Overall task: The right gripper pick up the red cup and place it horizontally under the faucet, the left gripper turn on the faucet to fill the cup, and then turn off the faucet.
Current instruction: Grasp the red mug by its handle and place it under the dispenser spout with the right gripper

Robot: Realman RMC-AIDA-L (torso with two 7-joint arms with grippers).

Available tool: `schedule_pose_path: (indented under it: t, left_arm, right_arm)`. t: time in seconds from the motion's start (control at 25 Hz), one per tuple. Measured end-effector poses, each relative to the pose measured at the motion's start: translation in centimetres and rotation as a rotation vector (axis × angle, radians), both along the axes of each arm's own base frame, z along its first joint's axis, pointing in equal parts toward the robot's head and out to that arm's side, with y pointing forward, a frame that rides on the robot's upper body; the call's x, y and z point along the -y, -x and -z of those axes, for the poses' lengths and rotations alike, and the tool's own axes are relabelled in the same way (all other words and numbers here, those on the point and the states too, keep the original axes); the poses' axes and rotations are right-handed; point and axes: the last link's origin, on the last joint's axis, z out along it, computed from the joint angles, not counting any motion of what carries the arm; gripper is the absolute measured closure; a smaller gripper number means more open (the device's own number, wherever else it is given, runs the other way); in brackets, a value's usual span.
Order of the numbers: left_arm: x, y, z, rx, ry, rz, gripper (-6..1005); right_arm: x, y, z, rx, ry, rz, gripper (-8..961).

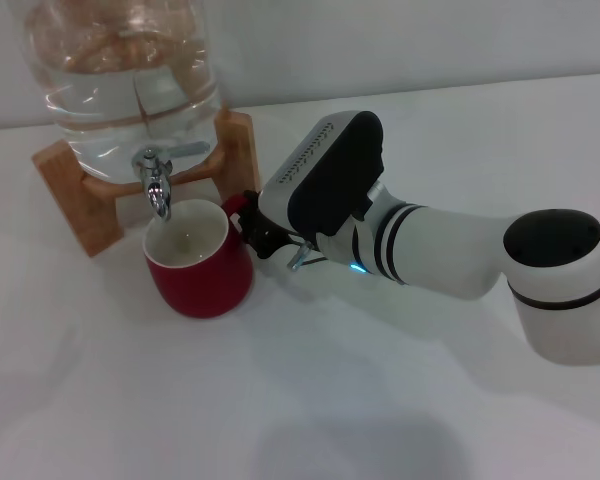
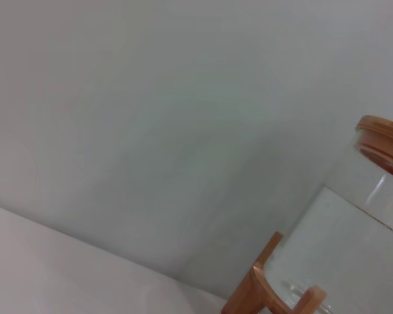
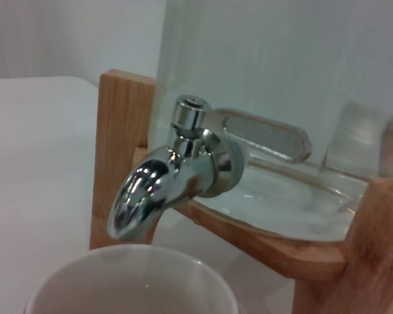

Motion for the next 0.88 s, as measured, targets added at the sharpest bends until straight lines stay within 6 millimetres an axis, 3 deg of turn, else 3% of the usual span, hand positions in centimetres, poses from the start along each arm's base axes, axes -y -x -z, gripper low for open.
schedule_pose_path:
  t: [0.4,0.52,0.88]
  left_arm:
    - [-0.01,-0.04,0.03,0.001,0.003,0.001,111]
    - [0.0,-0.04,0.02,0.002,0.002,0.002,111]
    - [-0.05,-0.07,0.02,0.002,0.002,0.003,111]
  right_arm:
    - [-0.09,-0.16,-0.02,0.001,0.0,0.006,828]
    - [-0.07,-0.12,-0.01,0.0,0.001,0.005,715]
    - [0.03,-0.05,0.09,-0.003,0.009,0.002,685]
